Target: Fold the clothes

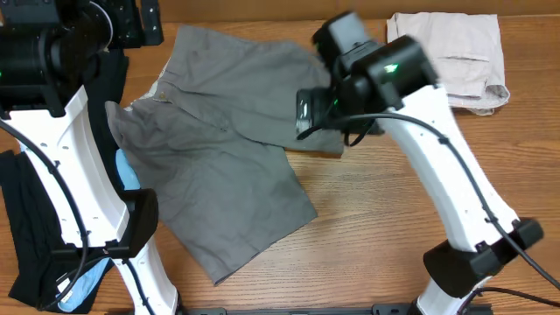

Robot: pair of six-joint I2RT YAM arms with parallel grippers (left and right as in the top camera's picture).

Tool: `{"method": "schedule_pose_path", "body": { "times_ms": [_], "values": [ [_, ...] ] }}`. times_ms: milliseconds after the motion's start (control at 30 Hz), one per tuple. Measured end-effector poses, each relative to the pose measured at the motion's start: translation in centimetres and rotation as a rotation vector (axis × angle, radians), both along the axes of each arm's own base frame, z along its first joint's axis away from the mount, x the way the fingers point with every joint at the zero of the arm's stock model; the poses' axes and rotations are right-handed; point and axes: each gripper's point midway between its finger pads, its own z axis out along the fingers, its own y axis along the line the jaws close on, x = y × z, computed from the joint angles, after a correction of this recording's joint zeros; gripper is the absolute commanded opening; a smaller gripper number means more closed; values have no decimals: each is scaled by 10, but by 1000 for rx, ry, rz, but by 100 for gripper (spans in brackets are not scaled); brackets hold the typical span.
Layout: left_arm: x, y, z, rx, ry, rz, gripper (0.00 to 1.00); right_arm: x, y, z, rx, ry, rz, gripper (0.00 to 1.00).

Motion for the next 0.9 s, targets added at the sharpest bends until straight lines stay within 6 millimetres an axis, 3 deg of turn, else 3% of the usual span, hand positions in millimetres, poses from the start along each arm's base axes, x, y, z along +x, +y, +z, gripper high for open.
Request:
{"method": "schedule_pose_path", "body": {
  "times_ms": [200, 267, 367, 633, 667, 733, 767, 800, 900],
  "values": [
    [1, 14, -5, 17, 17, 35, 100, -13, 9, -83, -46, 135, 46, 100],
    [2, 16, -7, 20, 25, 41, 100, -27, 13, -122, -33, 213, 73, 100],
    [5, 17, -14, 20, 49, 41, 100, -46, 12, -155, -21, 293, 94, 100],
    [19, 17, -46, 16, 149, 40, 100, -65, 25, -200, 47, 320, 176, 88],
    [20, 17, -51, 16, 164, 40, 100, -67, 26, -205, 53, 317, 186, 83],
    [23, 18, -59, 15, 187, 40, 100, -71, 28, -214, 61, 315, 205, 48],
    [24, 18, -62, 15, 196, 40, 100, -72, 28, -218, 64, 315, 206, 38],
    [26, 18, -65, 14, 206, 39, 100, -73, 29, -223, 69, 309, 211, 34],
    [29, 16, -76, 4, 236, 29, 100, -80, 26, -237, 75, 314, 212, 43]
  ]
}}
